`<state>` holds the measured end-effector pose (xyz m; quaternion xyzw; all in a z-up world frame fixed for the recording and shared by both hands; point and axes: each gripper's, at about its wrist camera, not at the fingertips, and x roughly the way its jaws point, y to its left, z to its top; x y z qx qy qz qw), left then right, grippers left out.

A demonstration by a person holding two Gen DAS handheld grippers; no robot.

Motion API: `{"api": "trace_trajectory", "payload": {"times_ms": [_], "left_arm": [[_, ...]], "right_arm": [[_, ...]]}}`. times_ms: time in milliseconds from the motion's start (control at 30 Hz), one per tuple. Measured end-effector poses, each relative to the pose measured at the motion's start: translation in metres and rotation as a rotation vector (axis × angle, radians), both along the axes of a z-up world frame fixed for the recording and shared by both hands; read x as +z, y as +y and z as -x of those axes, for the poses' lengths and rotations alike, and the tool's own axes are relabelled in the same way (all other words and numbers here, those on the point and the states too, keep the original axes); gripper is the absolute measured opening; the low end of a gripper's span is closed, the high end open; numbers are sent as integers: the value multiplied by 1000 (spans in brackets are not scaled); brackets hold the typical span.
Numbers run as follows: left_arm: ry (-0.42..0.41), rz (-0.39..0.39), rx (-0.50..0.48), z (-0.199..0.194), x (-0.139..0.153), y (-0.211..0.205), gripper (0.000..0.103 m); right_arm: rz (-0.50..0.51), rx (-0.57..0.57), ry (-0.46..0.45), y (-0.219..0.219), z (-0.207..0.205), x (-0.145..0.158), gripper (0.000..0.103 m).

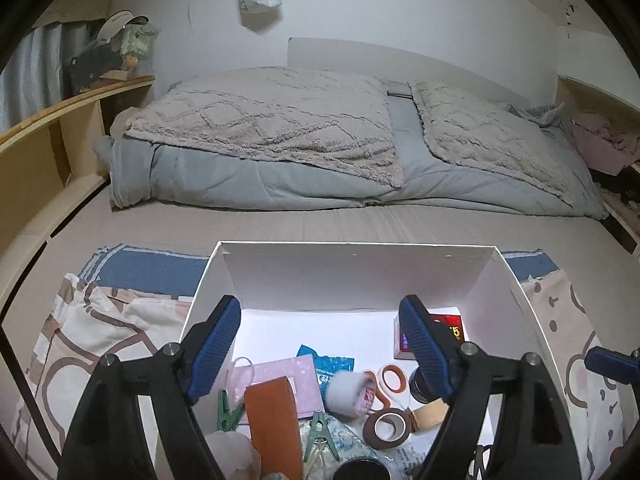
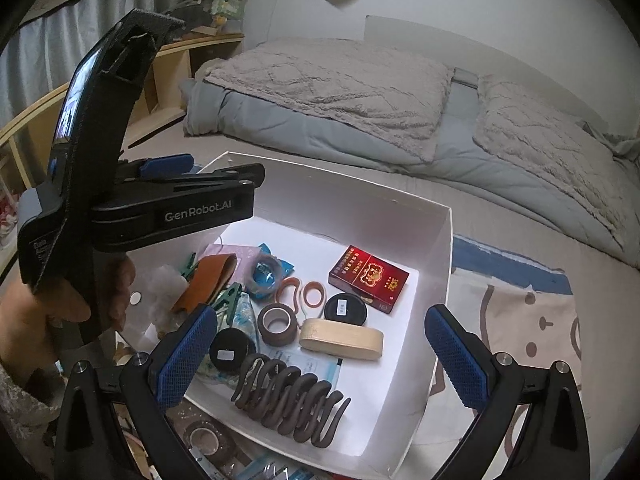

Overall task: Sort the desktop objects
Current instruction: 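Raise both open grippers up and away from the white box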

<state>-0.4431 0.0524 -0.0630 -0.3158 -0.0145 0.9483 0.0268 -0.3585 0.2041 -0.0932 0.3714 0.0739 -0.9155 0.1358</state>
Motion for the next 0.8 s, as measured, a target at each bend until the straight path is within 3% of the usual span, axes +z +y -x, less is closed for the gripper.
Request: {"api": "trace_trajectory", "payload": {"times_ms": [800], "left_arm": [[24,25,-18,-30,20,0,82]], "right_arm": [[50,-107,69,21,-12,17,103]]}}
